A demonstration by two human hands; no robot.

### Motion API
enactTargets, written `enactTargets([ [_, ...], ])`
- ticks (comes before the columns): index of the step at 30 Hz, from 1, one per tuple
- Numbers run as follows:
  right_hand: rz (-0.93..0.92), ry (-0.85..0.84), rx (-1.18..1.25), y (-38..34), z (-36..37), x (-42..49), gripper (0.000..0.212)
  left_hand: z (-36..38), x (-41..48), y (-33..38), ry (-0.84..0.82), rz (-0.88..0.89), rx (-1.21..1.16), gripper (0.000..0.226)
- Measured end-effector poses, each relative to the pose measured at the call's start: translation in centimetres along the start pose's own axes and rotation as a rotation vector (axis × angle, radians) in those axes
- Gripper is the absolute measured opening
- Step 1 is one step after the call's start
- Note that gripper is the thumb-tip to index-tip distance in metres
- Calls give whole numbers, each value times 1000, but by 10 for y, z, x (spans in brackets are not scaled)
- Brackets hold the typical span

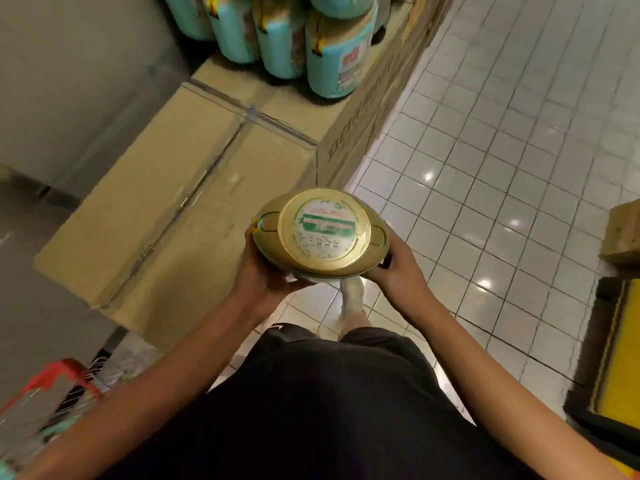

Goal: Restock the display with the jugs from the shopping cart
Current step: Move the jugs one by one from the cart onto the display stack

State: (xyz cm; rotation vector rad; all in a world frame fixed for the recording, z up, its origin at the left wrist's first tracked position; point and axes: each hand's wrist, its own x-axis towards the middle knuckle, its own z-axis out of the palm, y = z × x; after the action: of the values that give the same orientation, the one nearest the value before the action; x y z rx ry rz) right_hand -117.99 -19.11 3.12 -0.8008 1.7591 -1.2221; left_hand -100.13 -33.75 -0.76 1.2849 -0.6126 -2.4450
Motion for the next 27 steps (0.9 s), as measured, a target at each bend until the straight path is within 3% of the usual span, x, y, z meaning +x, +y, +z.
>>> enactTargets([
  [7, -80, -365, -93, -23, -3, 158, 60, 20, 40, 45, 297, 158, -332, 54],
  [14, -128, -659, -171, -50, 26, 267, 49, 16, 69, 74, 633, 255, -261, 49],
  [19, -213, -654, -226, -63, 44, 317, 49, 7, 83, 92, 748, 278, -99, 47],
  [21, -253, -508, -171, -64, 47, 322, 46, 7, 84, 96, 723, 278, -90, 43],
  [24, -154, -281, -88, -52, 47, 307, 43, 7, 85, 95, 644, 291, -152, 39],
  [27, -68, -426, -144, -40, 56, 284, 58, -1, 93, 99, 568, 283, -252, 38],
])
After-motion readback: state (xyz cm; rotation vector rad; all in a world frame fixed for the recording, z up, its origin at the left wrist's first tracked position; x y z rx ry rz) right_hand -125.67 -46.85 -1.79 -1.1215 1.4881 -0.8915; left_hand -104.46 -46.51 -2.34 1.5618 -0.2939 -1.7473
